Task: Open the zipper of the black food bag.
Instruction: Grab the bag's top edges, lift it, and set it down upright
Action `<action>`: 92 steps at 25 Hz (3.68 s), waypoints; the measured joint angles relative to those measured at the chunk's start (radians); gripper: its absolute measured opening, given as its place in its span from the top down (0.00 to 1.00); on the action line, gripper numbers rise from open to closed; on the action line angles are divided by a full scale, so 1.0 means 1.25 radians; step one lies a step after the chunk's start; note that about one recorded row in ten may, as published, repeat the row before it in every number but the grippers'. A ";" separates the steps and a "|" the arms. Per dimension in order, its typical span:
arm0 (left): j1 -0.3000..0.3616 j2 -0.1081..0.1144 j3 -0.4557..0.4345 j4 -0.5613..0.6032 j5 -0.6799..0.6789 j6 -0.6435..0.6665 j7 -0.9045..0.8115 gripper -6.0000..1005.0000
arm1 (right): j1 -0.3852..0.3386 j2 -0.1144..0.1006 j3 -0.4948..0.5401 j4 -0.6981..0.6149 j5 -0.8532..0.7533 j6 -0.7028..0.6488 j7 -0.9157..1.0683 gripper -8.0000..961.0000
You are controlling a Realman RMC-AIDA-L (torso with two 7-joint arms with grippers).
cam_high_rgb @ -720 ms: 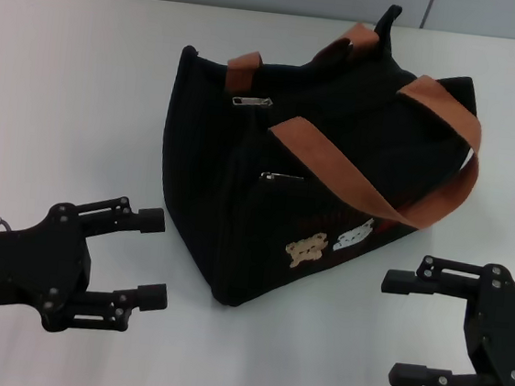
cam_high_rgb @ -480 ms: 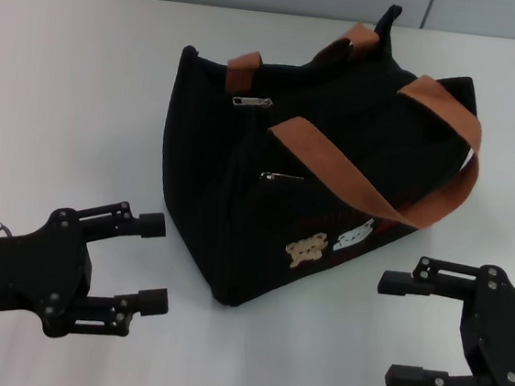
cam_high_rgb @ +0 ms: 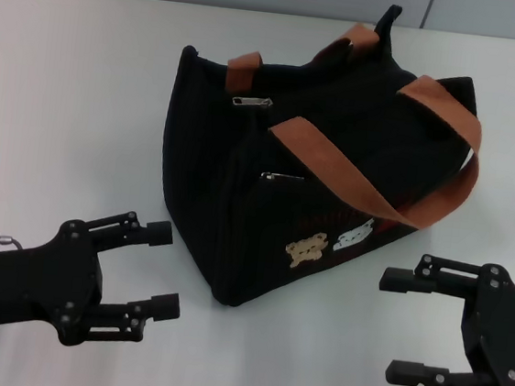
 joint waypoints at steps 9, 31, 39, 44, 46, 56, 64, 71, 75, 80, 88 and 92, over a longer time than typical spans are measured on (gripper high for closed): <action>0.004 -0.023 -0.018 -0.038 -0.023 -0.094 0.002 0.17 | -0.009 0.001 0.047 0.001 0.003 0.024 0.009 0.20; -0.088 -0.027 -0.017 -0.206 -0.084 -0.237 0.024 0.20 | -0.046 0.000 0.054 0.003 0.004 0.026 0.008 0.20; -0.073 -0.027 -0.020 -0.219 -0.086 -0.185 0.053 0.21 | -0.052 0.002 0.066 0.004 0.003 0.026 0.004 0.20; -0.101 -0.029 -0.018 -0.300 -0.085 -0.258 0.120 0.22 | -0.050 0.010 0.066 0.004 0.003 0.026 0.004 0.20; -0.104 -0.030 -0.023 -0.319 -0.087 -0.278 0.145 0.22 | -0.050 0.010 0.066 0.004 0.003 0.026 0.005 0.20; -0.085 -0.030 -0.102 -0.358 -0.089 -0.333 0.230 0.28 | -0.052 0.012 0.067 0.004 0.004 0.030 0.008 0.20; -0.073 -0.027 -0.135 -0.351 -0.089 -0.335 0.236 0.61 | -0.052 0.012 0.074 0.004 0.006 0.031 0.008 0.20; -0.064 -0.023 -0.163 -0.333 -0.089 -0.332 0.236 0.82 | -0.052 0.012 0.086 0.004 0.006 0.031 0.009 0.20; -0.057 -0.022 -0.168 -0.301 -0.089 -0.318 0.228 0.89 | -0.052 0.012 0.096 0.004 0.006 0.031 0.009 0.20; -0.049 -0.021 -0.168 -0.253 -0.089 -0.297 0.226 0.89 | -0.052 0.012 0.118 0.008 0.006 0.035 0.009 0.20; -0.036 -0.015 -0.166 -0.106 -0.084 -0.169 0.190 0.89 | -0.022 0.012 0.294 0.071 0.006 0.083 0.030 0.20; -0.052 -0.015 -0.165 -0.036 -0.084 -0.150 0.153 0.89 | 0.032 0.012 0.385 0.130 0.006 0.150 0.062 0.20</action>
